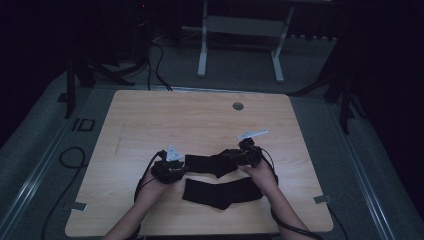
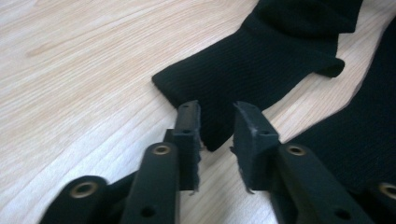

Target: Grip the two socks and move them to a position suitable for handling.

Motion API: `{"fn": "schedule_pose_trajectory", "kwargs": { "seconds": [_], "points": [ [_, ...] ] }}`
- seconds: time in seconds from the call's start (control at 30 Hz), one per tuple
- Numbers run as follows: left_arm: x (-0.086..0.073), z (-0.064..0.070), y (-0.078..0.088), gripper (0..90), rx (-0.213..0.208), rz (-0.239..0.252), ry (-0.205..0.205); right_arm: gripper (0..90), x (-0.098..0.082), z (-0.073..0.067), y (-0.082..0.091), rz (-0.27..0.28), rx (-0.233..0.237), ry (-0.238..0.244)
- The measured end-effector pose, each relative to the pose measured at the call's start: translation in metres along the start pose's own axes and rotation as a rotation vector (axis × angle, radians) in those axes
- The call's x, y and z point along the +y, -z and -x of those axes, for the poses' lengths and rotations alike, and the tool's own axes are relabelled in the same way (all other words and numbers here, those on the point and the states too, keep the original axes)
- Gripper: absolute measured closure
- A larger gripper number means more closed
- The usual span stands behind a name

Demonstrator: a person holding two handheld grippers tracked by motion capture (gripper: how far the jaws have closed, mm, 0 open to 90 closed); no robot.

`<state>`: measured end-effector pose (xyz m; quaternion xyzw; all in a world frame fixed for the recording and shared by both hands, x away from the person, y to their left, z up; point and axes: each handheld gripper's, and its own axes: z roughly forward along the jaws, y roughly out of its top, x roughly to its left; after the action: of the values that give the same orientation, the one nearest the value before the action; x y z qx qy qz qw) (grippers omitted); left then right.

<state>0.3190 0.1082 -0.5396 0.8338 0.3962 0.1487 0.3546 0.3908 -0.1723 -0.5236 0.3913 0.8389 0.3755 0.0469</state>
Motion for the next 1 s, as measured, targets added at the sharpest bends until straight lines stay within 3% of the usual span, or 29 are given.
{"fn": "schedule_pose_trajectory", "kwargs": {
  "seconds": [0.13,0.27,0.33,0.37,0.4,0.47,0.5,0.53,0.6,0.63,0.73,0.77,0.9,0.97,1.0],
  "points": [
    [0.004,0.000,-0.014,76.9,-0.027,-0.015,-0.001,55.5,0.001,-0.004,-0.016,-0.047,-0.007,0.005],
    [0.004,-0.006,-0.030,78.8,-0.014,-0.043,0.011,57.2,0.001,-0.005,-0.022,-0.080,-0.015,0.020],
    [0.004,-0.007,-0.031,80.3,-0.012,-0.036,0.022,62.6,0.000,-0.005,-0.026,-0.098,-0.015,0.028],
    [0.004,-0.007,-0.032,80.3,-0.010,-0.035,0.023,75.6,-0.002,-0.006,-0.029,-0.117,-0.016,0.049],
    [0.004,-0.007,-0.032,80.3,-0.004,-0.035,0.010,82.2,-0.002,-0.006,-0.029,-0.121,-0.012,0.055],
    [0.004,-0.006,-0.032,80.3,-0.002,-0.037,0.004,85.5,-0.003,-0.007,-0.028,-0.113,-0.019,0.061],
    [0.005,-0.006,-0.032,80.3,0.000,-0.043,-0.001,86.0,-0.001,-0.007,-0.020,-0.077,-0.041,0.060],
    [0.005,-0.006,-0.032,80.3,0.000,-0.043,-0.001,86.0,-0.001,-0.007,-0.020,-0.077,-0.041,0.060],
    [0.005,-0.007,-0.031,80.3,0.003,-0.045,-0.003,86.1,0.002,-0.003,0.001,-0.004,-0.054,0.037],
    [0.005,-0.007,-0.031,80.3,0.003,-0.045,-0.003,86.1,0.002,-0.003,0.001,-0.004,-0.054,0.037],
    [0.004,-0.007,-0.031,80.3,0.005,-0.039,-0.006,86.1,0.002,0.007,0.022,0.042,-0.056,0.010],
    [0.003,-0.008,-0.031,80.3,0.005,-0.038,-0.012,86.1,0.001,0.017,0.036,0.065,-0.063,-0.012],
    [0.003,-0.008,-0.031,80.1,-0.005,-0.028,-0.026,86.0,-0.004,0.031,0.050,0.085,-0.085,-0.057],
    [0.002,-0.009,-0.031,80.0,-0.015,-0.011,-0.039,86.0,-0.010,0.044,0.055,0.068,-0.096,-0.089],
    [0.001,-0.009,-0.031,80.0,-0.022,-0.008,-0.043,86.0,-0.010,0.044,0.055,0.068,-0.096,-0.089]
  ]
}}
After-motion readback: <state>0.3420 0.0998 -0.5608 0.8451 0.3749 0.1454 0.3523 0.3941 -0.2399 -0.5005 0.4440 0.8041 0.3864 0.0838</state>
